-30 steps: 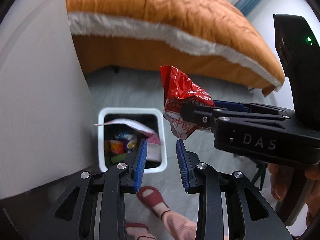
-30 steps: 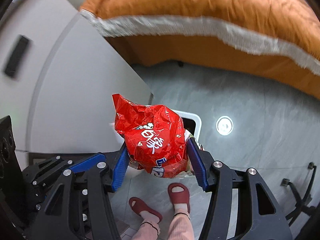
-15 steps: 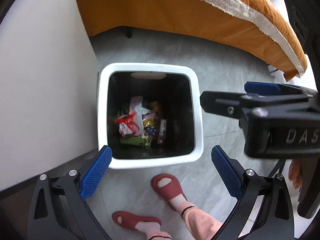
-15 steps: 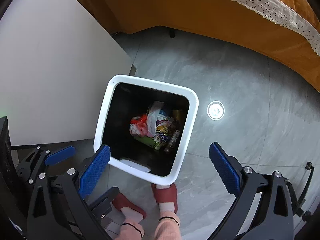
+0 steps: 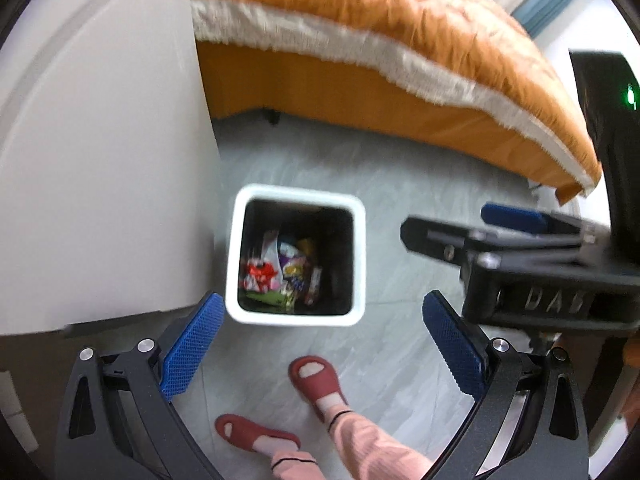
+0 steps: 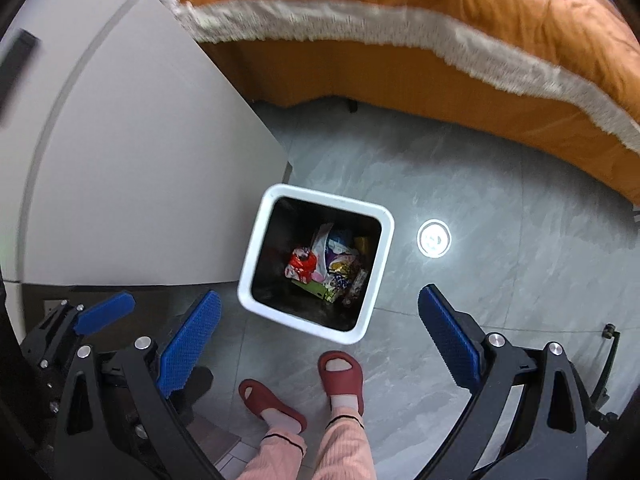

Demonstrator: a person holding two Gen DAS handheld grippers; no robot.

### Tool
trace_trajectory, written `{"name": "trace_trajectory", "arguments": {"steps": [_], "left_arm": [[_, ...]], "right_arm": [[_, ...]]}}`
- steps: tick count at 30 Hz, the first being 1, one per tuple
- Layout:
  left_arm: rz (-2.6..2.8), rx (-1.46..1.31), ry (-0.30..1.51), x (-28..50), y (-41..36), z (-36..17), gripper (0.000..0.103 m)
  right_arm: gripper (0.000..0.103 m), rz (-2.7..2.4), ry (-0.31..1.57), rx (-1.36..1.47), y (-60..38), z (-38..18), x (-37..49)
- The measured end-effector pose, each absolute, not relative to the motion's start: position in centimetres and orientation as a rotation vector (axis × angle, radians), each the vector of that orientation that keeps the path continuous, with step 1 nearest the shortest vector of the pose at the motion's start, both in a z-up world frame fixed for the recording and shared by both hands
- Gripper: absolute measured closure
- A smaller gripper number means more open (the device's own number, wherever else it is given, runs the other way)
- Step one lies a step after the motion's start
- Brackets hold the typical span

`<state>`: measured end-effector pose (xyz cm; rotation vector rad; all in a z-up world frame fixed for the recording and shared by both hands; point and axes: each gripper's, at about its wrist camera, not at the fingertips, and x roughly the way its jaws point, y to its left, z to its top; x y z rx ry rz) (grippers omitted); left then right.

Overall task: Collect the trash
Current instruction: 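Move both open tools back over the now empty desk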

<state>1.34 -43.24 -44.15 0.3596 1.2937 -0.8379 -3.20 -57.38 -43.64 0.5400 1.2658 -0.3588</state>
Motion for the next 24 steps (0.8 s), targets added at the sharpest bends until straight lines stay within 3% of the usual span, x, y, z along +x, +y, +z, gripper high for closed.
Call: {"name": "trace_trajectory", "arguments": {"steps": [15,24], "left_arm": [[-0.769,0.325,0.954,-1.7,-41.1,-21.9,0.005],[-0.634,0.210,0.863,-1.0,-32.9,-12.7,0.005]], "right_arm": [[0.005,-0.420,0.938,0.366,-55.0,-21.0,-6.9],[0.005,-0.215,0.821,0.319,-48.4,-12.6,-3.5]]}}
